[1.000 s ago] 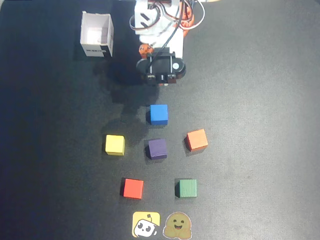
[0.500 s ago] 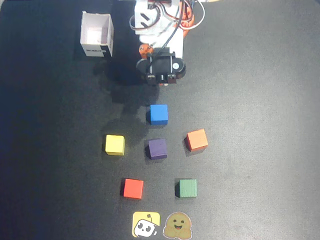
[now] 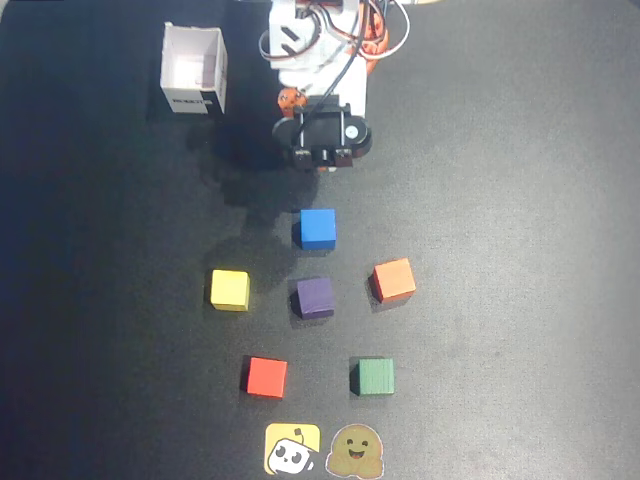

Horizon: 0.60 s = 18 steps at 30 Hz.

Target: Put the blue cube on top of the orange cube.

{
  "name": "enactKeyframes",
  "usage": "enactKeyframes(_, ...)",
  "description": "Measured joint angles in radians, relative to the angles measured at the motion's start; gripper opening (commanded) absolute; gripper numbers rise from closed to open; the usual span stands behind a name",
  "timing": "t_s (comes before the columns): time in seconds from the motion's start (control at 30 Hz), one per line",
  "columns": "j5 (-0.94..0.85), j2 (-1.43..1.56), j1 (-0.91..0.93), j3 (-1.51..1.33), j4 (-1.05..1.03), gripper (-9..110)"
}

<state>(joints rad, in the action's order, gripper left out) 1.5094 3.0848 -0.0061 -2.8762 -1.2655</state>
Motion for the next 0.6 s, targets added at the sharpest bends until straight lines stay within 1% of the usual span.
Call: enactKeyframes(0.6, 0.0, 0.0, 0.005, 0.0, 0.0, 0)
